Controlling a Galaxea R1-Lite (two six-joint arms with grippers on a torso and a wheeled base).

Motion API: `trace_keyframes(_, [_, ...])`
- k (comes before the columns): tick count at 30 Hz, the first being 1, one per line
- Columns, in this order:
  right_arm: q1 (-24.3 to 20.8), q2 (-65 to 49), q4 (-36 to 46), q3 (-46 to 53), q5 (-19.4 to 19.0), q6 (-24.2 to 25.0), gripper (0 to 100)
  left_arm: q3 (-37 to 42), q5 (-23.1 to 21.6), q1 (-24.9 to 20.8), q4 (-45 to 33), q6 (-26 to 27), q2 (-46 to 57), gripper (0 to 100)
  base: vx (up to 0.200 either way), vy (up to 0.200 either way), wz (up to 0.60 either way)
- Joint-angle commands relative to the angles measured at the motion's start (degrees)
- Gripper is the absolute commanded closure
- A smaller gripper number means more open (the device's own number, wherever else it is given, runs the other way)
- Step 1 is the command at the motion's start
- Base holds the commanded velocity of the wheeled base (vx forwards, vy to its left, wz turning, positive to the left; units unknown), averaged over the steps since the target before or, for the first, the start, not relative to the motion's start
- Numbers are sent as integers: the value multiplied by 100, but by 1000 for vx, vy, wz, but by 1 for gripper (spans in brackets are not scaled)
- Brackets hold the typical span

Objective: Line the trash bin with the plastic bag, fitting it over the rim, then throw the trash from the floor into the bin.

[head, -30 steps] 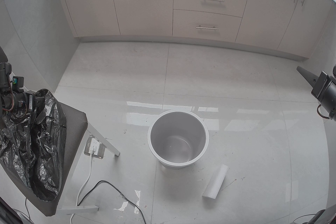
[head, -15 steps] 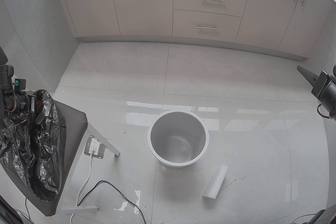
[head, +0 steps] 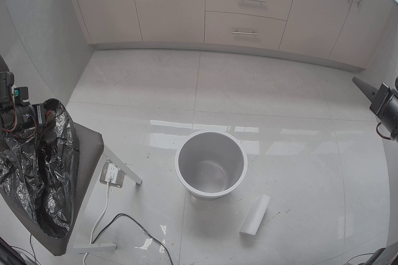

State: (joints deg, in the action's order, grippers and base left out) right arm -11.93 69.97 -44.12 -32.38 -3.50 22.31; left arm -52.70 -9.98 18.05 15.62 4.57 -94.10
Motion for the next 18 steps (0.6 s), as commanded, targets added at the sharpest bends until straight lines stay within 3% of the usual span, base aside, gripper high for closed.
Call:
trace_keyframes(1, [-2, -45, -18, -14, -2, 19, 100, -21, -30, -443, 3, -1266, 832, 100, 0, 0, 0])
trace_keyframes(4, [-2, -45, -18, -5, -2, 37, 100, -83, -74, -672, -15, -2233, 1113, 100, 0, 0, 0])
trace_keyframes(8, [-2, -54, -18, 3, -2, 37, 100, -91, -487, -742, -85, -2610, 1368, 100, 0, 0, 0])
trace_keyframes(10, [-2, -63, -18, 3, -2, 28, 100, -74, -997, -768, -261, -2857, 1605, 100, 0, 0, 0])
trace_keyframes(11, [-2, -63, -18, 3, -2, 28, 100, -74, -997, -768, -261, -2857, 1605, 100, 0, 0, 0])
trace_keyframes(13, [-11, -54, -9, 12, -2, 28, 100, -223, -1638, -883, -806, -3314, 1860, 100, 0, 0, 0])
trace_keyframes(18, [-37, -19, 8, 21, -19, 19, 100, -680, -2456, -918, -1632, -3920, 1957, 100, 0, 0, 0])
